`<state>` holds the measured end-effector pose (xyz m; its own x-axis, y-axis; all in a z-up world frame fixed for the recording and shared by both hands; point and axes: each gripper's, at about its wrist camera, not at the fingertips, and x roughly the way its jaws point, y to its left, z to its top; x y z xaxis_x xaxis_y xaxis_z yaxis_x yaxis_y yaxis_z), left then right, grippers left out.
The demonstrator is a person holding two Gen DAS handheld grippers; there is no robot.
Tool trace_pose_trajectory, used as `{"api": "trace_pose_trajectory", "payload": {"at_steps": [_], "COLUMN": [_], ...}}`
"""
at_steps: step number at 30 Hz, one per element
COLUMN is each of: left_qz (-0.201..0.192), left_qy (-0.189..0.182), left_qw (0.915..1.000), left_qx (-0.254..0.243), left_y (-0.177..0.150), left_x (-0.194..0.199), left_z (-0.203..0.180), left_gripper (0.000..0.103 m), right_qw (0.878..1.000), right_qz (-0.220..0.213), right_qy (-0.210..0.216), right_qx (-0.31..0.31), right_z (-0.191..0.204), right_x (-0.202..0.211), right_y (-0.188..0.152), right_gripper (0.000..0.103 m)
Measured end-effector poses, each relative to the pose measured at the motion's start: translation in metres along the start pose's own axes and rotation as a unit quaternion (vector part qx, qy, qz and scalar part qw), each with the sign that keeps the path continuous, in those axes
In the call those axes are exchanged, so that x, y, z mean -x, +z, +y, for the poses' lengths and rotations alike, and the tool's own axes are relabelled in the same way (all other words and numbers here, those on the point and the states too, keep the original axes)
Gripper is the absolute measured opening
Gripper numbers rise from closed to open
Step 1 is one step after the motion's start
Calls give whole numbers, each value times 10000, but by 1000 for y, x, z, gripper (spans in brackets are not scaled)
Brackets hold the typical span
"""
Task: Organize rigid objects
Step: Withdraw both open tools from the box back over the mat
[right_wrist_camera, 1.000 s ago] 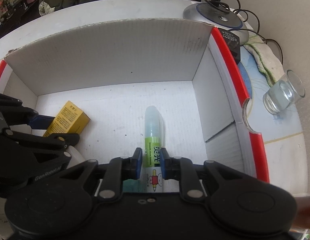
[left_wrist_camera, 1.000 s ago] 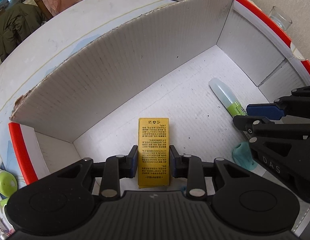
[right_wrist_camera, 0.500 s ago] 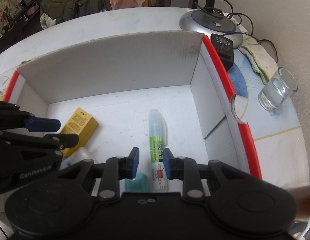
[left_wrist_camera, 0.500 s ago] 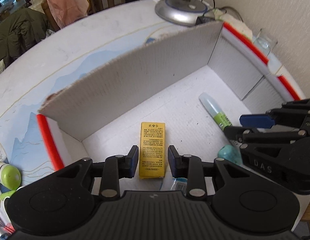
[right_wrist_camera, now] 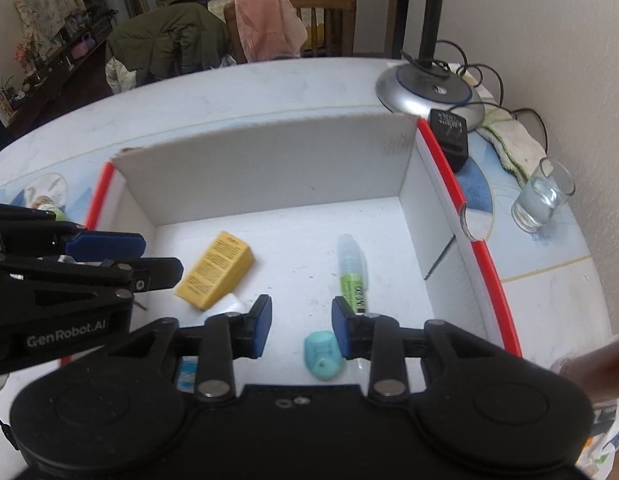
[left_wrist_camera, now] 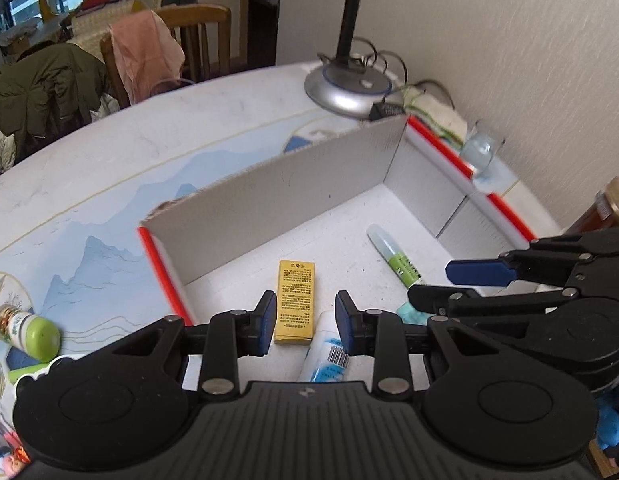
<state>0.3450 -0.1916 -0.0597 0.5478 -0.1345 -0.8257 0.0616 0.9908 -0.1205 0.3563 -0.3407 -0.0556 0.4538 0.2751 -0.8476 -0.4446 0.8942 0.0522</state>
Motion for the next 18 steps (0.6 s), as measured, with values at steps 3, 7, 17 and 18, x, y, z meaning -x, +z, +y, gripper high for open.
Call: {"api": "trace_pose_trajectory", "payload": {"at_steps": [3, 7, 17, 18], "left_qz": [-197, -438, -895, -920], "left_qy": [-47, -115, 46, 78], "left_qw": [9998, 9989, 9956, 9954], "left_qx": [74, 147, 263, 257], "left_y": [-7, -17, -59, -64], "left_x": [19, 42, 97, 102], "left_z": [7, 17, 54, 58], "left_gripper": [30, 30, 30, 30], "right_qw": [9999, 9994, 9966, 9960], "right_qz": [-116, -272, -656, -694], "right_qy": [70, 179, 497, 554], "right_qx": [34, 83, 13, 26], "right_z": [11, 29, 76, 82], "right_x": [12, 27, 57, 59], "right_y": [-2, -6, -24, -27], "right_gripper": [36, 44, 59, 59]}}
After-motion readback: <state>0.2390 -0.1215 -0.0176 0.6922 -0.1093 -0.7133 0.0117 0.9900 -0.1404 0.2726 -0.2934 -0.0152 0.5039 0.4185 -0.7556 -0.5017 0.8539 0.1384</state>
